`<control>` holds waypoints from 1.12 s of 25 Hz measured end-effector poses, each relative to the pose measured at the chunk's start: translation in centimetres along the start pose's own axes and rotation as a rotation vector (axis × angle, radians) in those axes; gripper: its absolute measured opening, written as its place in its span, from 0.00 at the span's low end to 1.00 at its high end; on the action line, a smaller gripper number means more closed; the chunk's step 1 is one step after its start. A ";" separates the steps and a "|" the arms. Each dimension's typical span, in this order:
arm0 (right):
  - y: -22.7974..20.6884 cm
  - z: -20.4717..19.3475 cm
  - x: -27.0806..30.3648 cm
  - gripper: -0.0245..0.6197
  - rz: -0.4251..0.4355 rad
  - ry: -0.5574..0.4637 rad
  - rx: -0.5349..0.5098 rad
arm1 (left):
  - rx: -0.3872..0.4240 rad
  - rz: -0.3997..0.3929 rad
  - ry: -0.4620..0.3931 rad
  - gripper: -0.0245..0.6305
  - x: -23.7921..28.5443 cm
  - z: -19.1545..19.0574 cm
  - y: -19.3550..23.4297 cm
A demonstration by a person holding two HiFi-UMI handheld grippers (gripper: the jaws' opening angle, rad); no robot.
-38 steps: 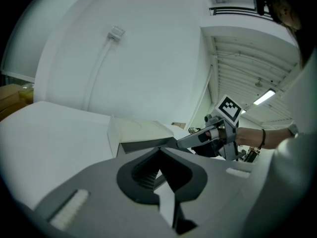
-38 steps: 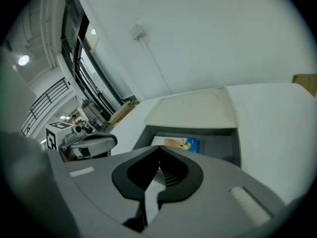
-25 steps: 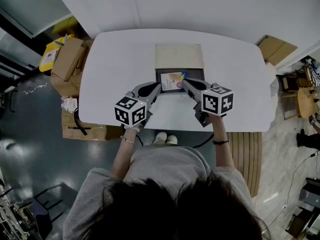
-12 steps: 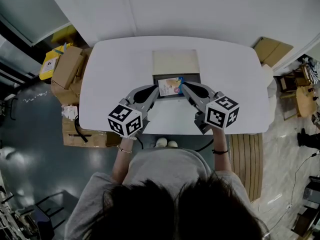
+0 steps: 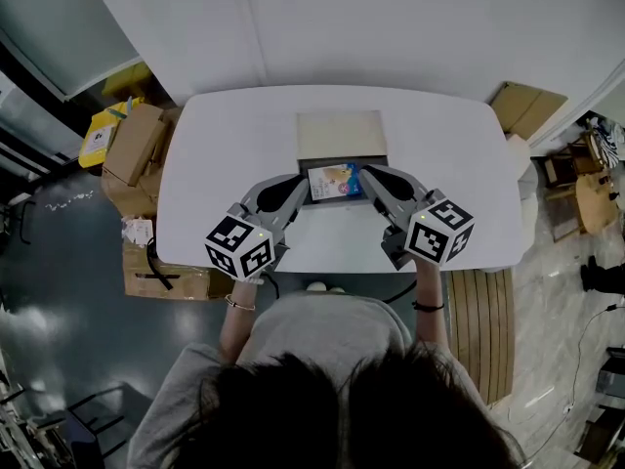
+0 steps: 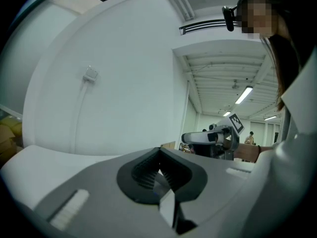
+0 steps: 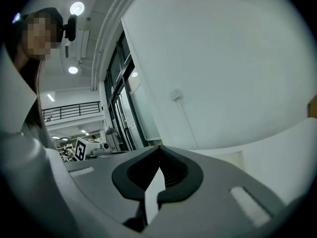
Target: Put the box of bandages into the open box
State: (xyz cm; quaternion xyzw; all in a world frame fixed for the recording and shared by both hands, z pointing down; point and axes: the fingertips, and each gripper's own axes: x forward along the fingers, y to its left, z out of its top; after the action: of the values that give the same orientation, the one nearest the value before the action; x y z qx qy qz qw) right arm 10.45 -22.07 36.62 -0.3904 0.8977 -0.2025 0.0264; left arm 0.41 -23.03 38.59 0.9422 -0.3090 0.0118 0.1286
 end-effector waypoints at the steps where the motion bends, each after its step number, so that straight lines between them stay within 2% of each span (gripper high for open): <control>1: 0.1 0.2 -0.1 0.05 -0.001 -0.004 -0.004 | 0.002 -0.001 -0.003 0.04 -0.1 0.2 -0.1; 28: 0.2 0.5 -1.2 0.06 -0.013 -0.049 -0.041 | 0.036 -0.011 -0.027 0.04 -0.7 1.1 -0.5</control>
State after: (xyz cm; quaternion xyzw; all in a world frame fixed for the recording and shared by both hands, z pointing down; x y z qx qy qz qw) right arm 11.23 -21.22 35.96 -0.4013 0.8983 -0.1745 0.0388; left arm 0.07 -22.47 37.30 0.9463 -0.3051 0.0040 0.1073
